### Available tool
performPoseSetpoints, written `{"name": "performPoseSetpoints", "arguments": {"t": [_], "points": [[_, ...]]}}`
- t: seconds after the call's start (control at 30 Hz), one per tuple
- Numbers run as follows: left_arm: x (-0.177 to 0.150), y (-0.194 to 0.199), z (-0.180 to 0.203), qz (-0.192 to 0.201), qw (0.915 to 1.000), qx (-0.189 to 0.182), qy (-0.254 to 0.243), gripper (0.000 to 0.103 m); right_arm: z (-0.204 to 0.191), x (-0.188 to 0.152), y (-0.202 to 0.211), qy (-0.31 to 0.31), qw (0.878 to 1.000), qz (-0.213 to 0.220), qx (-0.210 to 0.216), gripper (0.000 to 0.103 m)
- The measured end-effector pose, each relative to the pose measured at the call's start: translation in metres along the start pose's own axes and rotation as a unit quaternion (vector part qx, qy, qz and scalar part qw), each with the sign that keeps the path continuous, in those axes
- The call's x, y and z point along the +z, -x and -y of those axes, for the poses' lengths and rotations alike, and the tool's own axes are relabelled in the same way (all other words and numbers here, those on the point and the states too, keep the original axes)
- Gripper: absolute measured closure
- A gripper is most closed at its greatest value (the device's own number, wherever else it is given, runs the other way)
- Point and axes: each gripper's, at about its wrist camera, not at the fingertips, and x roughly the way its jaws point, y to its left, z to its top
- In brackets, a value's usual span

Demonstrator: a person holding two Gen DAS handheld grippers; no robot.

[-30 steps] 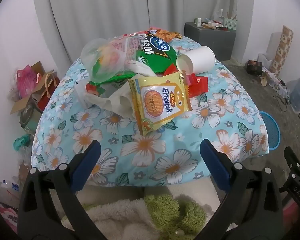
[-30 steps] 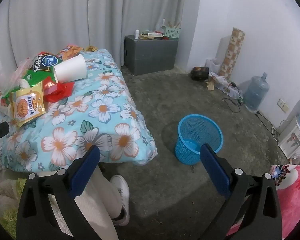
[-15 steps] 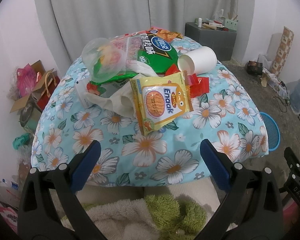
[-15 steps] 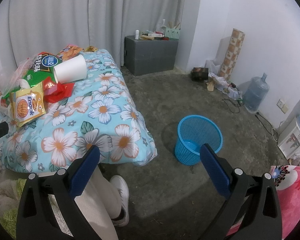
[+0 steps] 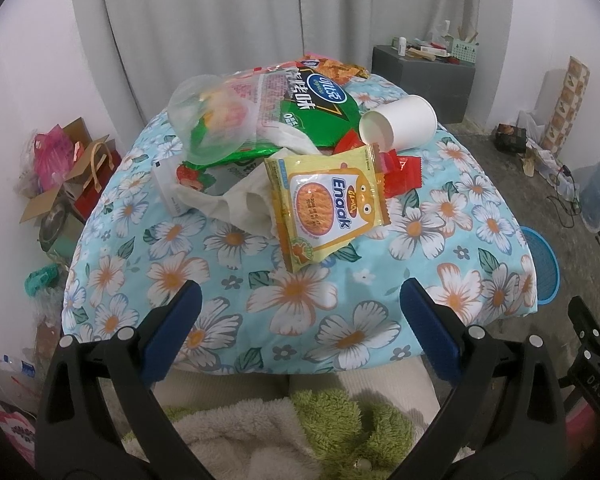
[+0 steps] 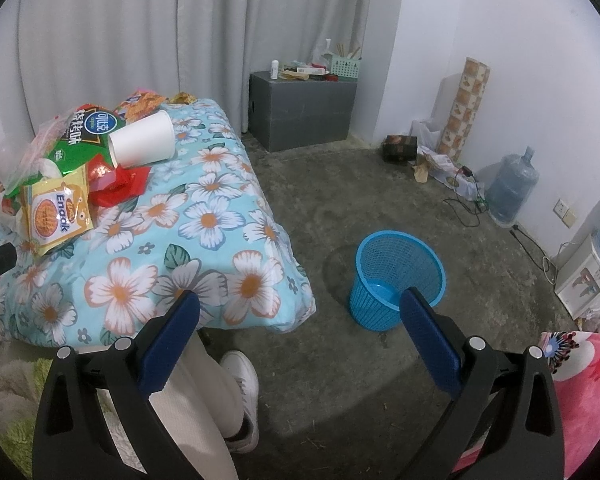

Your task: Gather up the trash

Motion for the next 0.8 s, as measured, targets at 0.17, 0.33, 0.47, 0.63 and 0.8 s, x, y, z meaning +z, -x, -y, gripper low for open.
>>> {"name": "performPoseSetpoints", "arguments": {"t": [0.17, 0.33, 0.47, 0.63, 0.8], "points": [[-0.0001, 0.0000, -0.0003, 0.000, 1.0000, -0.001, 0.001, 0.008, 0.0015, -0.0003, 0.0003, 0.000, 1.000, 0.000, 0.000, 0.005], [-0.0003, -0.0002, -0.0010, 0.000, 1.0000, -0.001, 0.000, 0.008, -0.0001, 0.0001, 0.0001, -0.001, 1.000, 0.000, 0.000, 0.005], [0.0016, -0.0010, -0.0048, -0.001, 1.0000, 0.000, 0.000, 0.008, 0.0009, -0.0004, -0.0004, -0.001, 1.000, 0.000, 0.000, 0.005], [-0.0005, -0.0020, -0.0057, -0.001, 1.0000, 0.001, 0.001, 0.008, 0.0035, -0.0015, -0.0006, -0.001, 1.000, -0.001, 0.000, 0.005], [-0.0012, -0.0021, -0.0056, -0.002, 1.0000, 0.000, 0.001, 0.007, 0.0013, -0.0007, -0.0020, -0.002, 1.000, -0.002, 0.001, 0.005]]}}
